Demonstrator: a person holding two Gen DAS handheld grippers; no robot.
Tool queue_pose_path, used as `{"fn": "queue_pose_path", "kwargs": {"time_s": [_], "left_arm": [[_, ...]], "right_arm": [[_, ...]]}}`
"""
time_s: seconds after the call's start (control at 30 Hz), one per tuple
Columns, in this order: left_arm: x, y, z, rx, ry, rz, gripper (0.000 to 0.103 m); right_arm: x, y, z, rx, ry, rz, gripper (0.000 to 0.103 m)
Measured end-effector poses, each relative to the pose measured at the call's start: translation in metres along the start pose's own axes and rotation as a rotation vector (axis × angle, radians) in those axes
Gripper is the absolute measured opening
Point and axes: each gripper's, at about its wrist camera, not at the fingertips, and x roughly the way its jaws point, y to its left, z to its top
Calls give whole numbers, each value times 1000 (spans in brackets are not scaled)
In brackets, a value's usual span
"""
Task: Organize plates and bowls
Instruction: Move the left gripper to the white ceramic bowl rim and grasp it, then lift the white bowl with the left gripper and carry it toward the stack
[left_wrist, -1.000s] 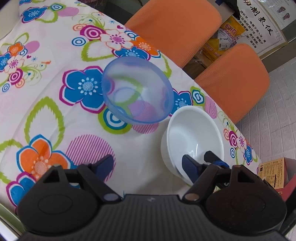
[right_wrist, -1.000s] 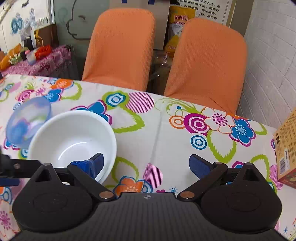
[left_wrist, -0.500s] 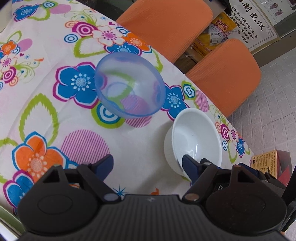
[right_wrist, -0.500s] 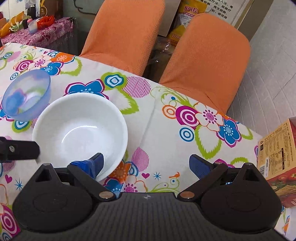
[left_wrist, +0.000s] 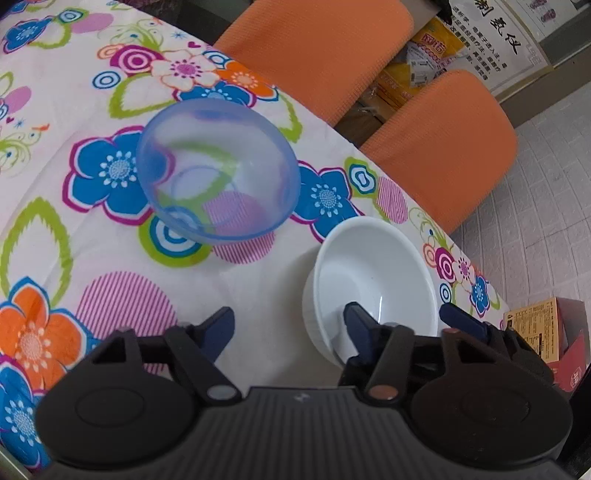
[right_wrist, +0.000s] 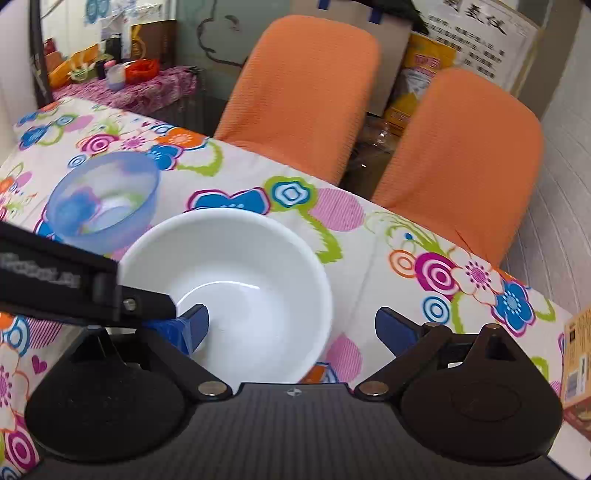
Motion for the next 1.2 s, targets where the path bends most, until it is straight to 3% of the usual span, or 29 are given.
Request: {"fn": "queue_pose_path", "kwargs": {"time_s": [0.17,0.33,0.43,0.53,0.67,0.77,0.87,1.1,1.2], "left_arm": [[4,0,12,66,26,-61,33],[5,-10,13,160,25,-67,33],[10,-3,13,117,69,-107,33],[5,-4,11,111,38,-120,33],[6,-11,14,68,27,-136,33],[15,-16,17,87,48,-111,33],[24,-21,18,122,84,-127,27],[32,-27,22,160,120,-112,27],[29,-32,20,183,113,-113,26]], "right_arm": [[-7,-3,-2,31,-34,21,84],[-3,-10,-4,91,-6,41,84],[3,-15,-11,119,42,23,83],[2,-21,-17,156,29,55,83],[-6,-12,-19,84,-22,106,83],[-8,-2,-17,27,-36,120,83],[-6,5,-15,-12,-40,117,83],[5,-20,-6,209,82,217,84],[2,-20,-5,248,113,260,84]]}}
